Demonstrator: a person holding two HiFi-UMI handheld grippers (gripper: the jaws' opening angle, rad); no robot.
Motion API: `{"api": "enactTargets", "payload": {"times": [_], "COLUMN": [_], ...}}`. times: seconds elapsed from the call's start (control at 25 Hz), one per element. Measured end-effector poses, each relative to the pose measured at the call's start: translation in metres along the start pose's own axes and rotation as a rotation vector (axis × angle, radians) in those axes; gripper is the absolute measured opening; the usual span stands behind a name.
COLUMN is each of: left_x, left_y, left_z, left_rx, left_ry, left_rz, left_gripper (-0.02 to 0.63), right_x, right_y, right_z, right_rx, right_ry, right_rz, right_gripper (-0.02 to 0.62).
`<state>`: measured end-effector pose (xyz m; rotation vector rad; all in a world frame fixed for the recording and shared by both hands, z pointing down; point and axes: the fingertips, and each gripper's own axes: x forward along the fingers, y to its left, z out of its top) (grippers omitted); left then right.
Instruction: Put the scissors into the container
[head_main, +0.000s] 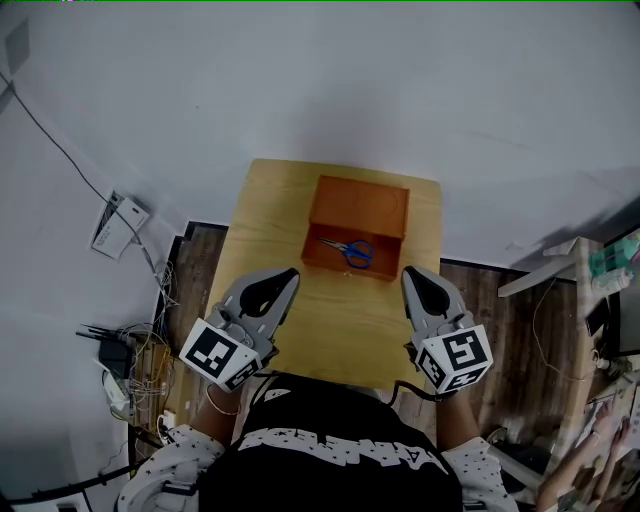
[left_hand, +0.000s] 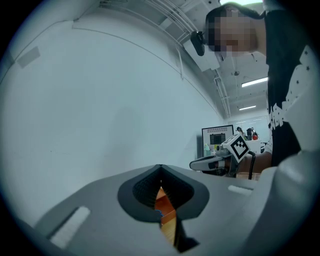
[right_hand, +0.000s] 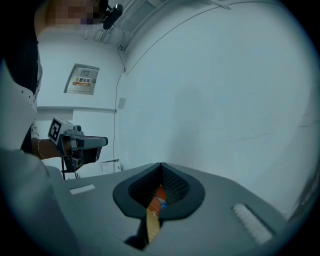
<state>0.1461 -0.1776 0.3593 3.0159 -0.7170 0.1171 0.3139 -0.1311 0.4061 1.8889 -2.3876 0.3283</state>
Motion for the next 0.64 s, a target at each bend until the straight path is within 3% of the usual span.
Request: {"api": "enactTargets", "payload": {"times": [0.64], "left_x": [-0.009], "left_y": [-0.01], "left_z": [0.004], "left_rx": [0.022], "left_ry": [-0.009], "left_rz": [0.033], "left_gripper": [0.002], "right_x": [-0.014], "right_y": [0.001], "right_z": [0.002], "right_rx": [-0.004], "right_ry": [-0.013], "right_rz": [0.021], "right_gripper": [0.012]}}
